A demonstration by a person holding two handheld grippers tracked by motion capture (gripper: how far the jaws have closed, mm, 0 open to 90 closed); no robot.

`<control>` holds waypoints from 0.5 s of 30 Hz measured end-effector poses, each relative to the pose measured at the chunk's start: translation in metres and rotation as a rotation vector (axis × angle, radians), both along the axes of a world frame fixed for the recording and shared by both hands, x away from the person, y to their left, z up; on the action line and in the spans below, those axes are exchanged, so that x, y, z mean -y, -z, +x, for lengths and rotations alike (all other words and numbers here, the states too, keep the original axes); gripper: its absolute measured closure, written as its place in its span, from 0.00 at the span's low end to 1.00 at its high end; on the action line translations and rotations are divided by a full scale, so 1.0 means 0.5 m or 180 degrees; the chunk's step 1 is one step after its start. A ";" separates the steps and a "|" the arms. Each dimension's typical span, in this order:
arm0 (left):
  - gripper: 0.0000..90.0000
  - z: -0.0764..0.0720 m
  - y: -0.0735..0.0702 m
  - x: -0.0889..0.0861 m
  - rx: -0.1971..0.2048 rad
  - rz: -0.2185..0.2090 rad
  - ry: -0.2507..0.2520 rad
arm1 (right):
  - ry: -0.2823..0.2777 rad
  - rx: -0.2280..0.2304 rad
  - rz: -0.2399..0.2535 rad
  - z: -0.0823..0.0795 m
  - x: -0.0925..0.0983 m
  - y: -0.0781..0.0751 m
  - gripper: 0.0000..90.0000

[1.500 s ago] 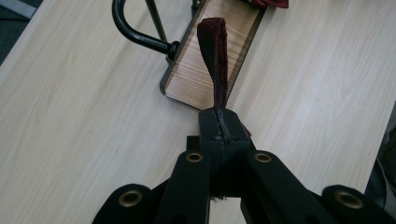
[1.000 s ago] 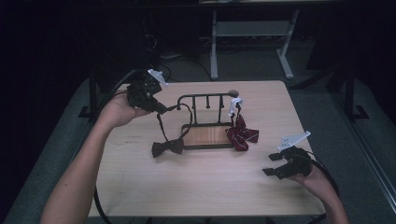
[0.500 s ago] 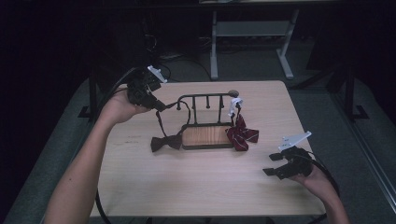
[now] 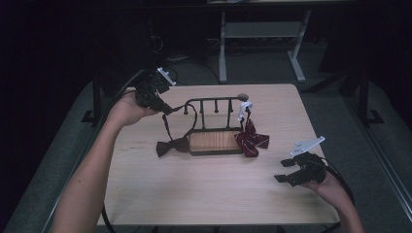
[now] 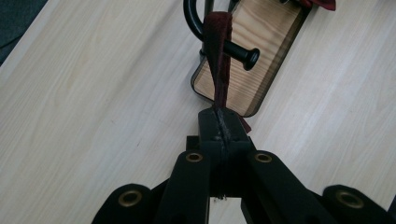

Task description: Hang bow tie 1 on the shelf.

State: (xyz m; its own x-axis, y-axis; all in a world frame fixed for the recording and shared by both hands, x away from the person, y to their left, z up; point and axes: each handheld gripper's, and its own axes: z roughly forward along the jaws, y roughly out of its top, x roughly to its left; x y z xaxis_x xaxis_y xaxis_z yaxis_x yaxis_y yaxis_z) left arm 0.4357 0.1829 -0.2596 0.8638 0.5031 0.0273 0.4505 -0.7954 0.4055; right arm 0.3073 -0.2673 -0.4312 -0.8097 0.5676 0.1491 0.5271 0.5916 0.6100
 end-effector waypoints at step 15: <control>0.96 0.003 0.014 0.003 -0.0038 0.0152 -0.0025 | 0.0011 0.0024 0.0020 0.001 0.005 -0.006 0.35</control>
